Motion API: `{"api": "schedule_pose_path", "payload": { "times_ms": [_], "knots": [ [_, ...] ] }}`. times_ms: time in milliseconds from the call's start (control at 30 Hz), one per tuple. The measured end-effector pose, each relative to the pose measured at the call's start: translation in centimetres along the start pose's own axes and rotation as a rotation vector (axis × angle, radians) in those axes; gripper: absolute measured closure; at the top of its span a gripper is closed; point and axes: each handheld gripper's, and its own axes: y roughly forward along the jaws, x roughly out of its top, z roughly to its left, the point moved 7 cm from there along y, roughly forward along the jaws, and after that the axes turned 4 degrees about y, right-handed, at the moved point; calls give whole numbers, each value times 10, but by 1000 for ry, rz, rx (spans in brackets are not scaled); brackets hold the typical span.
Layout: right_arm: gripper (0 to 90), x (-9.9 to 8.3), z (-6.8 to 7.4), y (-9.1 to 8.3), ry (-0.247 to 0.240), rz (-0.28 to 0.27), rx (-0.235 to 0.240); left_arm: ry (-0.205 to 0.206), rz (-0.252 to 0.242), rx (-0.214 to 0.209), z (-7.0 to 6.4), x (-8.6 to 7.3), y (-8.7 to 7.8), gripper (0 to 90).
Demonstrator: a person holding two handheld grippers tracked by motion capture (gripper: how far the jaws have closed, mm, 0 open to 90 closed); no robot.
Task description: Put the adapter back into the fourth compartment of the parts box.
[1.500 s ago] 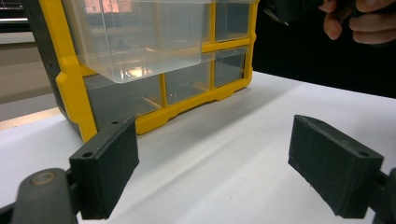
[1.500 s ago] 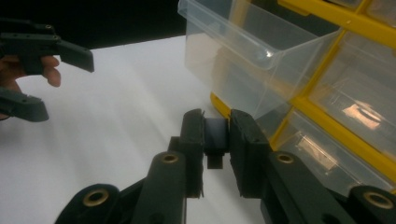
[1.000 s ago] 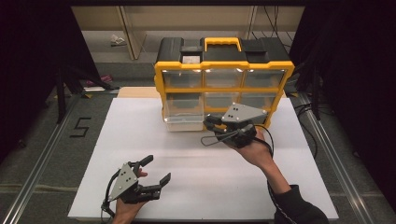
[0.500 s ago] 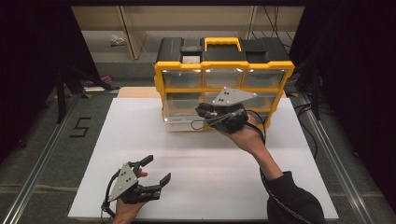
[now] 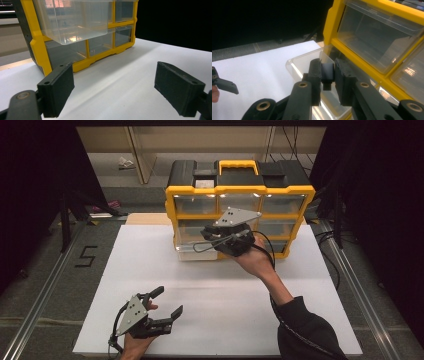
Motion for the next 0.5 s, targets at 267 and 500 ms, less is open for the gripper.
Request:
{"api": "schedule_pose_path", "payload": {
  "times_ms": [267,500],
  "knots": [
    [762,6,-1,10,1,17,-6,3,1,-3,0,0,0,155],
    [762,10,-2,19,5,37,-7,5,1,-5,-1,0,0,155]
  ]
}}
